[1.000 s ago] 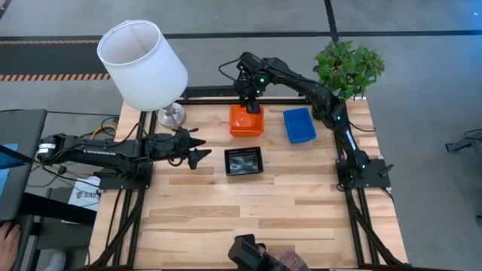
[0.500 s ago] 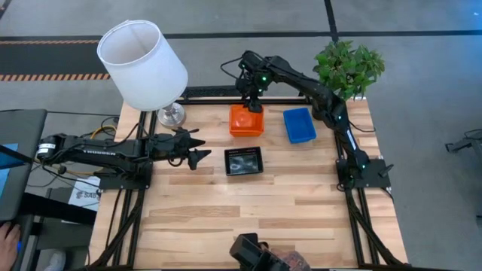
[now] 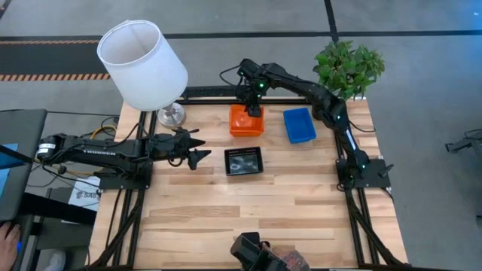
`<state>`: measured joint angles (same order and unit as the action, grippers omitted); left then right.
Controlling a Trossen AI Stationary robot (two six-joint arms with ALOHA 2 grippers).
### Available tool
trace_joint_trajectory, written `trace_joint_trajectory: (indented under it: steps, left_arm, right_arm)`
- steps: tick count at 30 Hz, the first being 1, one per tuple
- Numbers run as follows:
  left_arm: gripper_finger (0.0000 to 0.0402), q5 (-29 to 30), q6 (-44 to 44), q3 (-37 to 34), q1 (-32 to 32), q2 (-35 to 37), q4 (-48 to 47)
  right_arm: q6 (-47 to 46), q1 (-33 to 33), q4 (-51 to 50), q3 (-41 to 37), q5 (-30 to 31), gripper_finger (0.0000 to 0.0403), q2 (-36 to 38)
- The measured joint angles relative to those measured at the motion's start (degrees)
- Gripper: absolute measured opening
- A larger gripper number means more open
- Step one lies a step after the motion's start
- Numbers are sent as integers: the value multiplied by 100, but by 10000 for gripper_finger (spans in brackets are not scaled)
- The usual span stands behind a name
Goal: Stack baskets by color
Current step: Stack the orange bin on the top orange bin
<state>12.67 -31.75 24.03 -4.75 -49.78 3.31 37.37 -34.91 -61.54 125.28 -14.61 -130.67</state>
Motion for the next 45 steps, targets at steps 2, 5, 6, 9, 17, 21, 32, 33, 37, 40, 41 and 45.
trace_joint_trajectory:
  steps: [2,5,6,9,17,21,32,33,37,40,41,45]
  left_arm:
    - [279,0,0,0,0,0,0]
    - [279,1,2,0,0,0,-2]
    - [279,4,2,0,0,0,-2]
    - [279,9,64,0,0,0,-2]
    - [279,13,68,0,0,0,-120]
    - [279,13,67,0,0,0,-138]
    - [279,-22,18,0,0,0,-129]
    - [279,-26,-10,0,0,0,-131]
    - [279,-84,-46,0,0,0,-129]
    - [279,-85,-48,0,0,0,-127]
    - [279,-85,-48,0,0,0,-127]
    - [279,-85,-54,0,0,0,-91]
  right_arm:
    - [-22,-12,19,-13,69,194,0]
    - [-32,-1,128,-9,321,164,2]
    - [-34,2,170,-9,395,148,2]
    - [-36,4,249,-9,515,83,12]
    - [-280,50,110,-9,575,17,13]
    - [-81,106,56,-5,563,7,13]
    - [302,167,98,-5,-46,29,11]
    - [305,184,96,-5,-46,45,11]
    - [273,178,-20,-5,-48,121,11]
    - [167,179,32,-5,-50,181,11]
    - [165,179,68,-5,-48,199,11]
    - [51,127,151,-5,-44,249,43]
